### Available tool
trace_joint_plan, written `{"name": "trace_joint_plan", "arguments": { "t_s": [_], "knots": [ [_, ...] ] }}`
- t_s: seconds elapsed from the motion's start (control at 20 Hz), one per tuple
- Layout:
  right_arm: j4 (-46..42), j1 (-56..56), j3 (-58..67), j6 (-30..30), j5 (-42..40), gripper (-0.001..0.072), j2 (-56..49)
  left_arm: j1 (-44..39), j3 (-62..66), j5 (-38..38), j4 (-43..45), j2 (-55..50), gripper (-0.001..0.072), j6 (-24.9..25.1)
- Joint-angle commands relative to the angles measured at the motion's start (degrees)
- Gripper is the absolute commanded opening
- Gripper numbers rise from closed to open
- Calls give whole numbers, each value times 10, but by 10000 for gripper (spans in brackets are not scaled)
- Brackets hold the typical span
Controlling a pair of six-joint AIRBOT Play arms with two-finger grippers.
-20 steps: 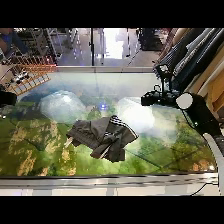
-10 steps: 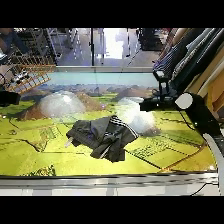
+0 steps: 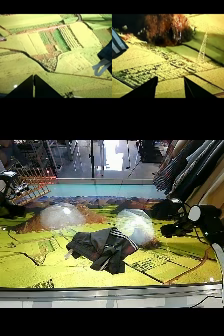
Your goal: Fold the clothes and pants, and hang the long-sleeved shirts on hangers.
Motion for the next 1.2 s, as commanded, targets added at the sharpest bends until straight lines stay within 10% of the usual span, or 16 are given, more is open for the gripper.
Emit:
{"name": "trace_joint_plan", "arguments": {
  "t_s": [0.0,0.05,0.15,0.45,0.55,0.65,0.9,1.0,1.15],
  "knots": [
    [42,-38,-3,-45,5,421,0,7,-2,7,-170,-17,123,-13],
    [92,-55,-13,-68,-11,421,0,10,-5,11,-249,-17,315,-4],
    [204,-94,-52,-117,-43,421,0,10,-21,5,-329,-17,430,1],
    [447,-175,-238,-261,-100,422,0,9,-188,-11,-469,7,386,85],
    [512,-191,-306,-300,-121,422,0,5,-304,56,-507,50,233,127],
    [573,-187,-361,-325,-153,422,-1,-1,-435,176,-525,100,227,154],
    [633,-149,-377,-334,-248,421,-17,-31,-636,408,-736,120,450,275],
    [631,-127,-365,-334,-259,421,-41,-76,-634,426,-739,117,450,374],
    [635,-108,-353,-332,-268,421,-83,-184,-610,486,-642,115,459,364]
  ]
}}
